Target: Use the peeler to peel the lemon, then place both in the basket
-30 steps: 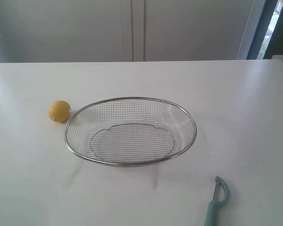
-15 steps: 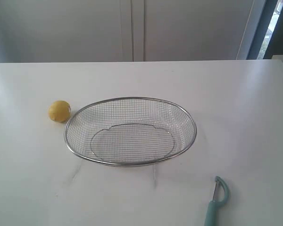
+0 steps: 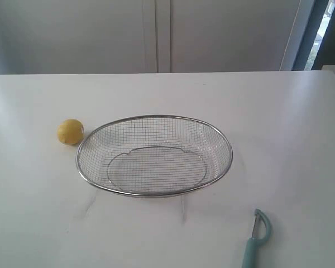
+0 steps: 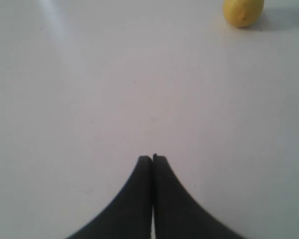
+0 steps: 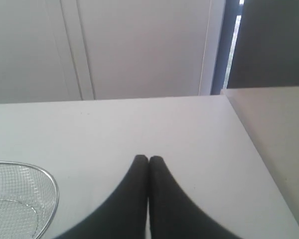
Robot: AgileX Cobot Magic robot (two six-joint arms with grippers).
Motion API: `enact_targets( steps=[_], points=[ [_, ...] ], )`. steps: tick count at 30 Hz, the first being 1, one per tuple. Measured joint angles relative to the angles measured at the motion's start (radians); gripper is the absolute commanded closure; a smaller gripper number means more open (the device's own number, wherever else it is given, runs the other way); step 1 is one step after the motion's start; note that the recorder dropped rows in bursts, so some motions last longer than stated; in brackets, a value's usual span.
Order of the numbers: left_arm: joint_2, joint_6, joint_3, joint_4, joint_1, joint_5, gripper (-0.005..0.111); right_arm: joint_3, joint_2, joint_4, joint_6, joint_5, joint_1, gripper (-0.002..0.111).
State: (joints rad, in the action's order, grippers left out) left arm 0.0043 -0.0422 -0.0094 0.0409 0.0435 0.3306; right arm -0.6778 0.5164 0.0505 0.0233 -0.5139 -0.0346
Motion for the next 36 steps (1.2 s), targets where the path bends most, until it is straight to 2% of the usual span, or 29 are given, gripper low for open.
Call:
enact_targets(
  steps=[25, 36],
  points=[
    [0.0, 0.0, 0.0, 0.0, 0.0, 0.0, 0.107, -0.012, 0.032, -0.002, 0.002, 0.015, 0.0, 0.108],
    [0.0, 0.0, 0.0, 0.0, 0.0, 0.0, 0.107, -0.133, 0.101, -0.002, 0.028, -0.154, 0.0, 0.108]
  ],
)
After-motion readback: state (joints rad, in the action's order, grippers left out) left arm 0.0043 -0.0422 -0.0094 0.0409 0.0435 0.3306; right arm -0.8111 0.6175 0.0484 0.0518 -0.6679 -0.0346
